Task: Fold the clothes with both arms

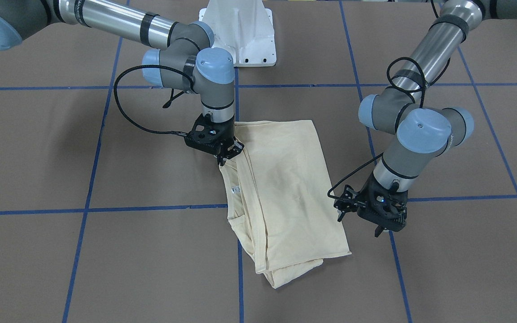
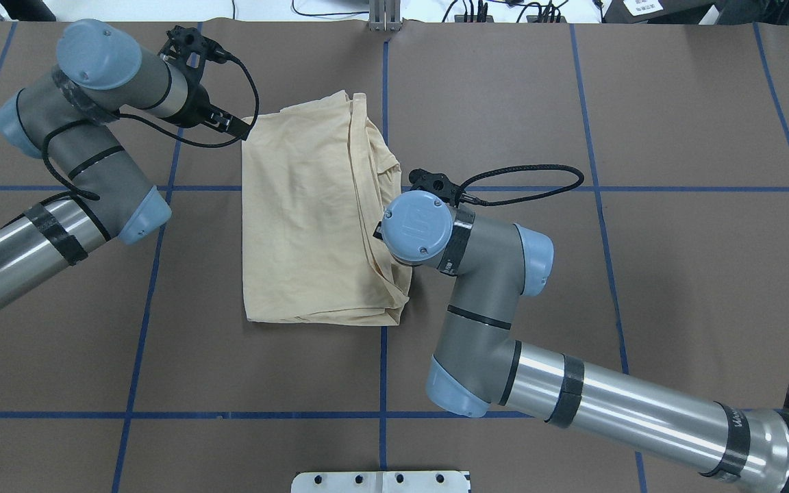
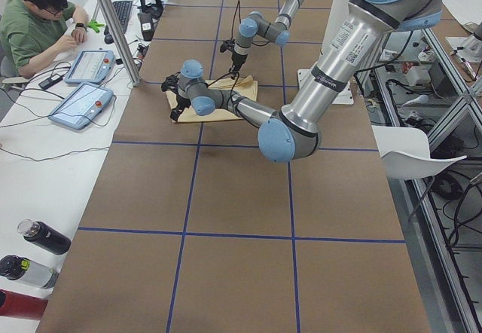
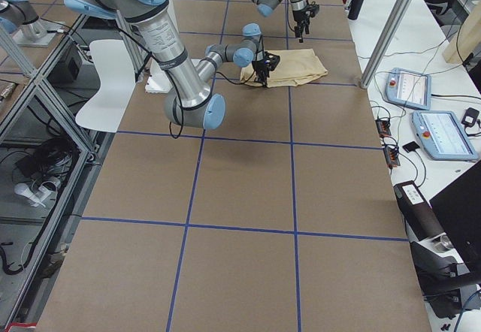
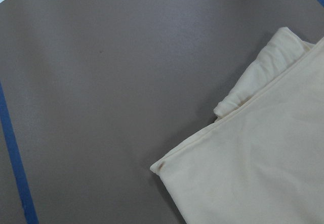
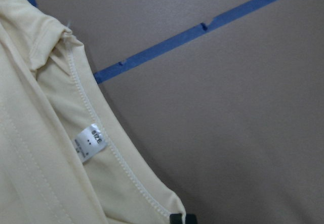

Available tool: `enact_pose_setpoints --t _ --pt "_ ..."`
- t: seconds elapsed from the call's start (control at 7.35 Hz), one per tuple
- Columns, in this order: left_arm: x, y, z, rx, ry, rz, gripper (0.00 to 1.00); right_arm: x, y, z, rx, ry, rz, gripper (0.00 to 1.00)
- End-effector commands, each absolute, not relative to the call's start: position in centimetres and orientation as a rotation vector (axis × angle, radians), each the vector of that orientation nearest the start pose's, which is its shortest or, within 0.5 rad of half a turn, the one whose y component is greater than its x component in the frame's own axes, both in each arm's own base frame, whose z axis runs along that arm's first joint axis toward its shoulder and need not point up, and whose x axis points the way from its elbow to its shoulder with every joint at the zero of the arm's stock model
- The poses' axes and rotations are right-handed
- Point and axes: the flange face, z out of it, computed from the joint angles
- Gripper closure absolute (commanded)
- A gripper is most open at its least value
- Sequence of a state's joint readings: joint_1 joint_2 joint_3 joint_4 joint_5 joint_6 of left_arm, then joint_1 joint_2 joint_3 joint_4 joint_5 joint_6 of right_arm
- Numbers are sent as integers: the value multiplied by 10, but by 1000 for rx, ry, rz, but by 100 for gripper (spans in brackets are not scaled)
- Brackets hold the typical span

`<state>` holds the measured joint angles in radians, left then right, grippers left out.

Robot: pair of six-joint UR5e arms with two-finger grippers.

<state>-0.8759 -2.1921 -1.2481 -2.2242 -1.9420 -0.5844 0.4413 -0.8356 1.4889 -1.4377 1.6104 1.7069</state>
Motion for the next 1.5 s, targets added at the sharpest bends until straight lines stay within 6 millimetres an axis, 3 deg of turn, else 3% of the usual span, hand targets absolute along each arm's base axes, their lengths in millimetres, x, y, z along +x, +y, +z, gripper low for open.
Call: enact_pose_setpoints --t 0.0,0.14,0.27,0.41,0.54,0.82,0.95,1.36 --pt "409 -643 365 552 839 278 0 -555 -383 257 73 -821 502 100" --pt "409 -643 365 552 839 278 0 -546 -361 266 71 -823 481 100" --pt "409 -643 364 553 839 278 0 -553 -351 269 71 -818 466 73" --pt "409 -643 365 552 839 278 0 -563 -340 268 119 -811 455 1" --pt "409 -643 364 554 840 278 0 -564 -342 261 138 -821 448 0" --pt "409 -642 362 556 842 277 0 -563 -356 214 170 -826 333 0" --pt "409 -642 362 556 842 277 0 -552 -367 189 93 -837 195 0" --pt "408 -639 366 553 841 278 0 -538 -381 171 173 -906 197 0"
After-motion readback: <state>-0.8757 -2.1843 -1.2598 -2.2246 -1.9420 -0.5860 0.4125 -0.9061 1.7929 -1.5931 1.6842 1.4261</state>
